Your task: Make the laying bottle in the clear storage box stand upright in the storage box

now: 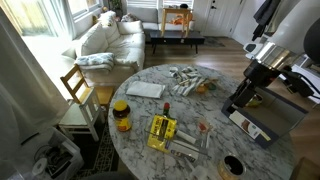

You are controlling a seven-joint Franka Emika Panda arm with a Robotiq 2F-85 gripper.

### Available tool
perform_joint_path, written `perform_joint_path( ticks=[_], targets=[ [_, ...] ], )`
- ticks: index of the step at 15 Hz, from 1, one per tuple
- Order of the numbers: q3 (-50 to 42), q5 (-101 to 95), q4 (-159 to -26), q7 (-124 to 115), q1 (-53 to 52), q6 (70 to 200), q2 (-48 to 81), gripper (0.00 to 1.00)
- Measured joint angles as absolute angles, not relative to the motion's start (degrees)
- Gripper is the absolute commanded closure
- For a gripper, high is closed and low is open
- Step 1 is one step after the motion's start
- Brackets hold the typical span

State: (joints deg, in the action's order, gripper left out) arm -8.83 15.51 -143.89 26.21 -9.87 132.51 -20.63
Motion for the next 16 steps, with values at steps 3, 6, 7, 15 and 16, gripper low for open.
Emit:
perform_joint_path(
  ticks=[3, 6, 7, 15, 16],
  targets=[
    [-7.8, 15.7, -138.0, 31.8, -11.4, 132.4, -14.4, 0.0],
    [-5.7, 17.3, -132.4, 37.4, -12.0, 130.9, -7.2, 0.0],
    [-4.5, 17.2, -130.8, 38.3, -12.0, 130.1, -5.0, 0.0],
    [-0.9, 16.7, -126.1, 39.8, -11.1, 129.7, 0.8, 0.0],
    [-0.3, 17.5, -126.1, 40.3, -10.5, 129.7, 1.0, 0.0]
  ],
)
